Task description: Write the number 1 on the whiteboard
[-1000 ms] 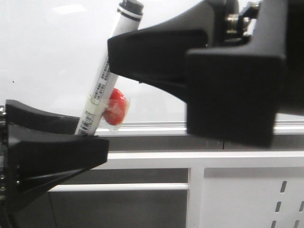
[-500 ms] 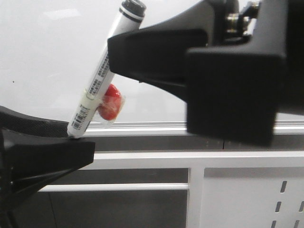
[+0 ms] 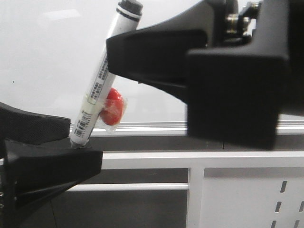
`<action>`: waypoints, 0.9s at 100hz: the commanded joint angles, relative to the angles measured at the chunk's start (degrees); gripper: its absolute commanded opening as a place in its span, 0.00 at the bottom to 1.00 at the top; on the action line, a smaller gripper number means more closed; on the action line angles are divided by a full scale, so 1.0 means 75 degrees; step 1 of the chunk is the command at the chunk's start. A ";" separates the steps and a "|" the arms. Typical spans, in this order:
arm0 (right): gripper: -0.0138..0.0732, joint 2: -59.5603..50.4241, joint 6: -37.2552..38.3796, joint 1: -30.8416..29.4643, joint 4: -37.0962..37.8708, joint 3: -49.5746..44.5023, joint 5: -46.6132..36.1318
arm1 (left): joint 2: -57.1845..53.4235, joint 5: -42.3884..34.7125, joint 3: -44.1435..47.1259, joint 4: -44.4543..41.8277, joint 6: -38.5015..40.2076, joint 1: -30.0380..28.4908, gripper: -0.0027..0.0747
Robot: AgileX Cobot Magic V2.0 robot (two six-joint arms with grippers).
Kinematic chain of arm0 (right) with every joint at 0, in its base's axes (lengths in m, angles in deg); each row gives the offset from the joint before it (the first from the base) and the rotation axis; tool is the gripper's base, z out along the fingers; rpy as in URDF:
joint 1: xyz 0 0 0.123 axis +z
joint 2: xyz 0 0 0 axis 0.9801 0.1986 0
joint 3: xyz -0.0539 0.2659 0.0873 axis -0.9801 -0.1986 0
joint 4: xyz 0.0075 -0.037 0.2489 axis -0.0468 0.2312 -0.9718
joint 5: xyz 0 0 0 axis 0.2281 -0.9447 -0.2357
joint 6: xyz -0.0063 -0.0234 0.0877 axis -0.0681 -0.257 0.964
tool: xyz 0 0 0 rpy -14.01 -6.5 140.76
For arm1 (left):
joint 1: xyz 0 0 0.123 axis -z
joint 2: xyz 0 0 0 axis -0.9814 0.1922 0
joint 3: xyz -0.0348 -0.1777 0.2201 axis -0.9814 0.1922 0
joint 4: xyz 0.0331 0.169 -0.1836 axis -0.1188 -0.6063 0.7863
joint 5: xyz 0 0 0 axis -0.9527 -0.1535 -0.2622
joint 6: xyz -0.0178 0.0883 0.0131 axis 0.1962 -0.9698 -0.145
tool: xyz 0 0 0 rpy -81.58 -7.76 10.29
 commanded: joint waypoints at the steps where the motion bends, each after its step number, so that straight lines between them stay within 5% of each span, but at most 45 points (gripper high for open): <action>1: 0.07 -0.0100 -0.0136 -0.0031 -0.0256 0.0211 -0.0485 | -0.0179 -0.1703 -0.0077 0.0083 0.0001 0.0025 0.79; 56: 0.07 -0.0100 -0.1482 -0.0031 -0.1652 0.0211 -0.0692 | -0.0194 -0.1703 0.0049 0.0120 0.0001 0.0025 0.78; 90: 0.07 -0.0681 -0.2430 -0.0031 -0.2120 0.0211 -0.0531 | -0.0837 -0.1677 0.0992 0.1324 -0.0272 0.0025 0.78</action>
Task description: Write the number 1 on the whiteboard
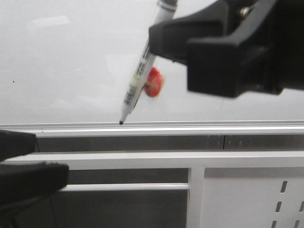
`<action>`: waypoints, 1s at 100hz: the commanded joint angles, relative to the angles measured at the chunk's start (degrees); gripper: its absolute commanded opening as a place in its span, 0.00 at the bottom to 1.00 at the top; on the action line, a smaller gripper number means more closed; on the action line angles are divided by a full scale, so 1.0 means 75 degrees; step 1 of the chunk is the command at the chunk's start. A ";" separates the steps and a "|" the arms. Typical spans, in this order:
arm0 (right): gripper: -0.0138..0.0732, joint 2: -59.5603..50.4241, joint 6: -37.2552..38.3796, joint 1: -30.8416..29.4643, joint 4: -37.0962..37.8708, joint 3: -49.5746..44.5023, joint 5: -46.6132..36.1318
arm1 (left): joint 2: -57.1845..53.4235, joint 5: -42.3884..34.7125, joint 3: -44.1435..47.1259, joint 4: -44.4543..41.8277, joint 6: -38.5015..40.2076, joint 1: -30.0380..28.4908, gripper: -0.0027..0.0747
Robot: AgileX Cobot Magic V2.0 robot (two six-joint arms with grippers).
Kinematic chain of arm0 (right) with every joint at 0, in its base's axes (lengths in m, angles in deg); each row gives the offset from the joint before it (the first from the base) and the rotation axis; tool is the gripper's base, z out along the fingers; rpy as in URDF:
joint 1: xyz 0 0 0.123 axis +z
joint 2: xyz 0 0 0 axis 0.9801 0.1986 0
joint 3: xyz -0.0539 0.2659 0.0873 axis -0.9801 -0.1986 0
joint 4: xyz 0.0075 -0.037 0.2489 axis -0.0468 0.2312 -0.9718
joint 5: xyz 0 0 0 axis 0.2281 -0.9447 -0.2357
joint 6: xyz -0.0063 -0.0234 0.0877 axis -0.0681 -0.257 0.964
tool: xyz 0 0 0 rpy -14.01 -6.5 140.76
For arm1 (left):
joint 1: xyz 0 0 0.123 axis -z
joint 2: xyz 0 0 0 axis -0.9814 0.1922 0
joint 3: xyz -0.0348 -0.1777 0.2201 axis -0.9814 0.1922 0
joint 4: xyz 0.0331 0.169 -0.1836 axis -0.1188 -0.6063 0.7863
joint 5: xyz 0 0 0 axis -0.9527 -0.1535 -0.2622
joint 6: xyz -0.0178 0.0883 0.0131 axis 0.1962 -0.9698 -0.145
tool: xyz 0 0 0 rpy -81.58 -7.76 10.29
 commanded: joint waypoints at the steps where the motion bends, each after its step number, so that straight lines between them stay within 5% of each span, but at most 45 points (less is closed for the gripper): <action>1: 0.07 -0.0424 -0.0380 -0.0031 0.0003 0.0211 -0.0565 | -0.0369 -0.1730 0.0205 0.0305 -0.0049 0.0025 0.78; 47: 0.07 -0.2095 -0.2175 -0.0031 -0.0010 0.0211 0.1302 | -0.0568 -0.1730 0.0199 0.0493 -0.0049 0.0025 0.78; 100: 0.07 -0.2021 -0.4560 -0.0031 0.0276 0.0597 0.1516 | -0.0568 -0.1719 0.0199 0.0493 -0.0049 0.0025 0.78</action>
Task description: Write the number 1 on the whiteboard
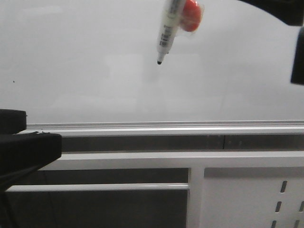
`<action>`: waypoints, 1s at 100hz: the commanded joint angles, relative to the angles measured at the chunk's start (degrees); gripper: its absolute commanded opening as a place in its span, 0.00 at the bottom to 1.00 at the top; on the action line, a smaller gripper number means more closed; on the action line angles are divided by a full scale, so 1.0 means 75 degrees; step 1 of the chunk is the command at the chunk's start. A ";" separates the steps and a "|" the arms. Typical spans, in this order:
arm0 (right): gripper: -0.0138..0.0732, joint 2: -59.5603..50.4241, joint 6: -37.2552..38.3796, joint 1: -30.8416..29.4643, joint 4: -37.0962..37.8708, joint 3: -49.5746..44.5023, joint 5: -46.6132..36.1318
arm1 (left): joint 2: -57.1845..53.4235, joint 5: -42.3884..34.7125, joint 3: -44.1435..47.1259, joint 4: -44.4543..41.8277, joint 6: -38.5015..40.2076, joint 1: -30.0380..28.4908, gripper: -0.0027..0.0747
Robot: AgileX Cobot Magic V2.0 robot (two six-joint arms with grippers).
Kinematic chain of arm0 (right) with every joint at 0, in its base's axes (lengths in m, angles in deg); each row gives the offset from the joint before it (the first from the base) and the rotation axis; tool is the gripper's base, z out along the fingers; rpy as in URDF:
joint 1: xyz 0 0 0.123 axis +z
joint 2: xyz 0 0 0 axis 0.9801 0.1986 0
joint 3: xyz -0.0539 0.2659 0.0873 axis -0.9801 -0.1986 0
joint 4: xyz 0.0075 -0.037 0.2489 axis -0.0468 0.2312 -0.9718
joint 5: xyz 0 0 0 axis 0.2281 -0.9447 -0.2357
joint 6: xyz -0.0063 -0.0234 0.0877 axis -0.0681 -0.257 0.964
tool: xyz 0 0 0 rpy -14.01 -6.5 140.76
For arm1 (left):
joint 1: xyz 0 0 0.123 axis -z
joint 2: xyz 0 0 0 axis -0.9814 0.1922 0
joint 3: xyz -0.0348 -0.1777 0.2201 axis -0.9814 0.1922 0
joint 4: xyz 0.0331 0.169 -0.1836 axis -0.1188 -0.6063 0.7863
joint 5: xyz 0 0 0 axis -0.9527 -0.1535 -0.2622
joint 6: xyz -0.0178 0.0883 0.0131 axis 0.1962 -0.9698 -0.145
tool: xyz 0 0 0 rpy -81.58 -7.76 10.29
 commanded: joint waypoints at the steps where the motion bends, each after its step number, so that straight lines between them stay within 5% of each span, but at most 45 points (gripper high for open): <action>1: 0.07 0.0017 -0.0370 -0.0031 0.0139 0.0294 -0.0558 | -0.0145 -0.1686 0.0199 0.0131 -0.0018 0.0025 0.78; 44: 0.07 0.0632 -0.1589 -0.0031 0.0876 0.0310 -0.1351 | -0.0013 -0.1624 0.0199 0.0131 -0.0018 0.0025 0.78; 100: 0.07 0.0678 -0.2362 0.0049 0.1432 0.0322 -0.0673 | 0.0964 -0.1689 0.0199 0.0067 -0.0018 0.0025 0.78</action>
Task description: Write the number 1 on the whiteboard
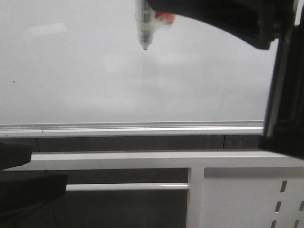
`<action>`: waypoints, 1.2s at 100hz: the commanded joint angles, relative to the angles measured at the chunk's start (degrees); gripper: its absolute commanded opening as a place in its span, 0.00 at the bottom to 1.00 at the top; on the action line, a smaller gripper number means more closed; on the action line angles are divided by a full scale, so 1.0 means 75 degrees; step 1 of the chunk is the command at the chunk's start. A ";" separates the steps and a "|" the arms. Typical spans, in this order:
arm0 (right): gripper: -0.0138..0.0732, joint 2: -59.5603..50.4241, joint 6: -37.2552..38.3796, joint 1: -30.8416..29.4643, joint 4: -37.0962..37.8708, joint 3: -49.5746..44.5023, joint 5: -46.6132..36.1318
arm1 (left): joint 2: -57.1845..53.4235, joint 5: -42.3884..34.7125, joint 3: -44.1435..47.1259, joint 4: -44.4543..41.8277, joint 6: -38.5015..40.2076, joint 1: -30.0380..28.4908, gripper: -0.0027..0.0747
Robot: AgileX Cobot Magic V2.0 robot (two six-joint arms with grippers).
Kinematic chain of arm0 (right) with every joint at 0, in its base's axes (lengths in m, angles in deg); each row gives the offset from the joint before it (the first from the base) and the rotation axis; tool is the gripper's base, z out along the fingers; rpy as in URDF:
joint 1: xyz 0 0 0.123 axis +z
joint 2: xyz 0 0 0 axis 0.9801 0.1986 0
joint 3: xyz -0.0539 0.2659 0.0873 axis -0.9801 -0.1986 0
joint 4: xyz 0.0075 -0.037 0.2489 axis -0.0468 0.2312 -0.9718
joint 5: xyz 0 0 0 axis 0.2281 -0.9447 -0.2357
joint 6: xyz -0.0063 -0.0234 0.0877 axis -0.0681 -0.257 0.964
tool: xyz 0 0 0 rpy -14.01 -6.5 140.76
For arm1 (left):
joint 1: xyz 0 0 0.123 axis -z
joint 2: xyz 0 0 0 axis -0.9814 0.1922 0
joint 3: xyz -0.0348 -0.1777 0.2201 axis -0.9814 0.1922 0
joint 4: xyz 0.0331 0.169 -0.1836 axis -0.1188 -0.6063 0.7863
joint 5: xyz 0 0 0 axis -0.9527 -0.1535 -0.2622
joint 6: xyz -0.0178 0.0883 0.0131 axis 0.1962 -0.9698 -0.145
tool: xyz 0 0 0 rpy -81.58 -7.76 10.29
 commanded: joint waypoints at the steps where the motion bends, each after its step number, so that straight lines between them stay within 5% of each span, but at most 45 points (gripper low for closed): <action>1: 0.07 -0.0006 -0.0119 0.0019 0.0055 0.0249 -0.0452 | -0.0091 -0.1676 0.0199 0.0054 -0.0018 0.0025 0.78; 120: 0.07 0.0584 -0.1570 0.0019 0.0055 0.0368 -0.0497 | -0.0091 -0.1676 0.0199 0.0338 -0.0018 0.0025 0.71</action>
